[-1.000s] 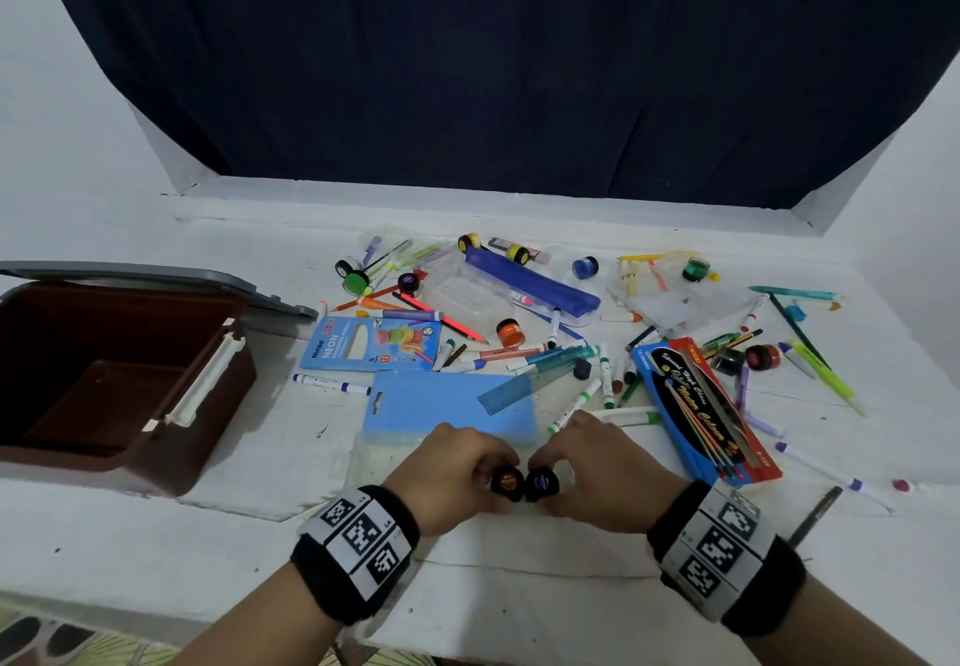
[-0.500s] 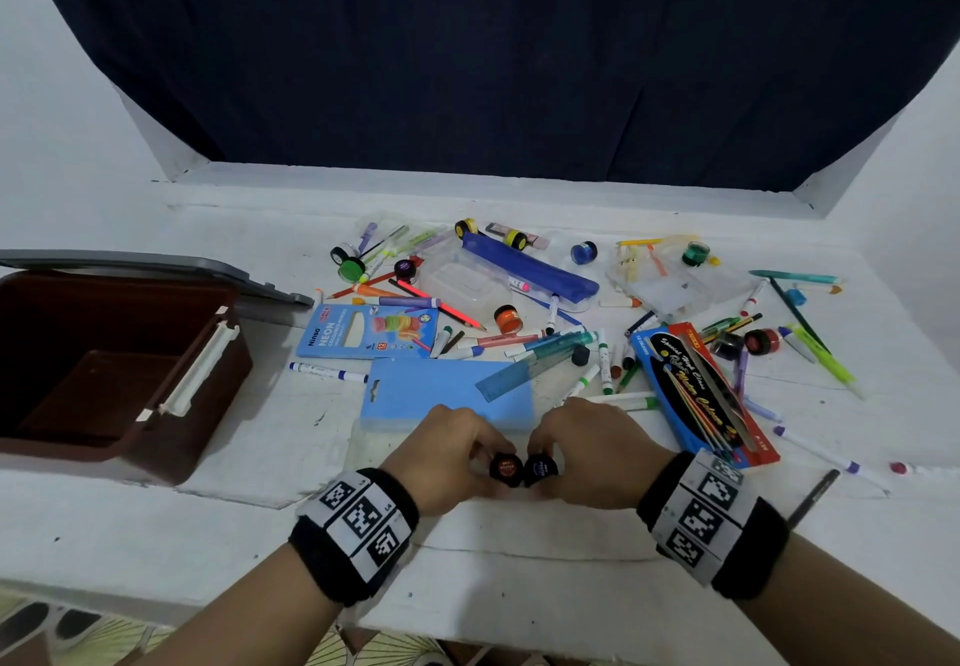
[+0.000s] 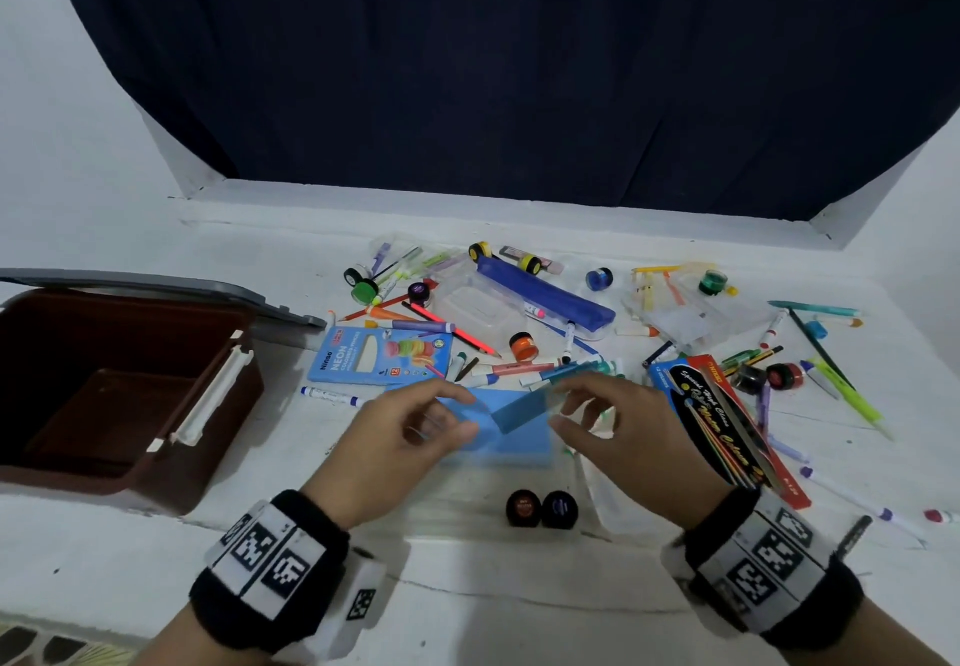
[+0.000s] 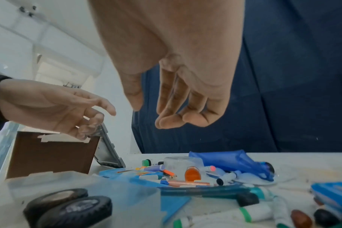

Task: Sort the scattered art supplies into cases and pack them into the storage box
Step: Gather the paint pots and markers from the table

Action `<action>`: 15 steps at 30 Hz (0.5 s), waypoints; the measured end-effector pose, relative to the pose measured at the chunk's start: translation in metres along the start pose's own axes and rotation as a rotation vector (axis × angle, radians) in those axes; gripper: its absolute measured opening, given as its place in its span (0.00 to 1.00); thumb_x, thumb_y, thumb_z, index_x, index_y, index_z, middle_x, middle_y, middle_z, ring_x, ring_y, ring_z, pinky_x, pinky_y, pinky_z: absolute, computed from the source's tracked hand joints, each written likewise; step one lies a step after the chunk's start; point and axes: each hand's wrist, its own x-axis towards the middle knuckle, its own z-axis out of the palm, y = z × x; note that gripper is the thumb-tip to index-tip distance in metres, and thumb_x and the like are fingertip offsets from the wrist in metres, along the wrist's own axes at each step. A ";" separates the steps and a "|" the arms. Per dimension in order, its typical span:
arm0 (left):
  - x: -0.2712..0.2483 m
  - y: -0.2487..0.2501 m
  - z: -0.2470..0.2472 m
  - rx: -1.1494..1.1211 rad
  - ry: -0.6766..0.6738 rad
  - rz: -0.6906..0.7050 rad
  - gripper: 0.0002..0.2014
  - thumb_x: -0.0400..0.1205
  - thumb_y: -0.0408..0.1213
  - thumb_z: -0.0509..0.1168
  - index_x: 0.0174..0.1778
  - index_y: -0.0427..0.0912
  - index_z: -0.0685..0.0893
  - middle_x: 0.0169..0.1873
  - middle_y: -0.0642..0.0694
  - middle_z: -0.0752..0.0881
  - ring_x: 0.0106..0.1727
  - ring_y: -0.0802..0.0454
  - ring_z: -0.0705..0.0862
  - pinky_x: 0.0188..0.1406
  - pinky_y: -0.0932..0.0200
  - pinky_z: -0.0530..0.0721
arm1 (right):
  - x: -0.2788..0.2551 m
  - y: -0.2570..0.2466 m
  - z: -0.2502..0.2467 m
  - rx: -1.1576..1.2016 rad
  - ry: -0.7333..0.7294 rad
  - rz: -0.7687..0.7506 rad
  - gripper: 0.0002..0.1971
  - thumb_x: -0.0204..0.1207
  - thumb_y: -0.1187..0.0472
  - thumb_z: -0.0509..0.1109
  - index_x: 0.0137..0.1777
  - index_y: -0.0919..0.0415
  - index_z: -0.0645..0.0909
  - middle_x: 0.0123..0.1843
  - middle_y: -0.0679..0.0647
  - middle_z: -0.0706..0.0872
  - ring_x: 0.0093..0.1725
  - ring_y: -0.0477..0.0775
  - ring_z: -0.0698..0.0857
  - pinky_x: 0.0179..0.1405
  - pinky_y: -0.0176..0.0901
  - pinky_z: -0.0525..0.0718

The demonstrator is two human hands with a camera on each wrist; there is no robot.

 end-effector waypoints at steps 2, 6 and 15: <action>0.006 0.003 -0.014 -0.045 0.064 0.013 0.12 0.76 0.50 0.73 0.55 0.54 0.88 0.33 0.50 0.86 0.36 0.54 0.86 0.45 0.51 0.85 | 0.009 -0.001 0.004 0.088 0.026 0.076 0.10 0.76 0.54 0.77 0.55 0.46 0.83 0.41 0.42 0.89 0.40 0.40 0.86 0.38 0.27 0.80; 0.033 -0.004 -0.038 -0.105 0.172 0.004 0.12 0.77 0.46 0.71 0.54 0.47 0.84 0.30 0.51 0.87 0.33 0.53 0.87 0.40 0.60 0.84 | 0.039 0.006 0.009 0.143 0.047 0.198 0.09 0.77 0.51 0.75 0.54 0.50 0.83 0.40 0.47 0.90 0.35 0.36 0.83 0.35 0.24 0.76; 0.152 -0.064 -0.081 0.136 0.178 -0.169 0.11 0.83 0.45 0.70 0.60 0.48 0.85 0.52 0.50 0.88 0.52 0.49 0.88 0.52 0.54 0.86 | 0.130 0.028 0.021 -0.176 -0.162 0.334 0.18 0.79 0.45 0.70 0.60 0.57 0.82 0.54 0.52 0.87 0.51 0.51 0.85 0.50 0.41 0.79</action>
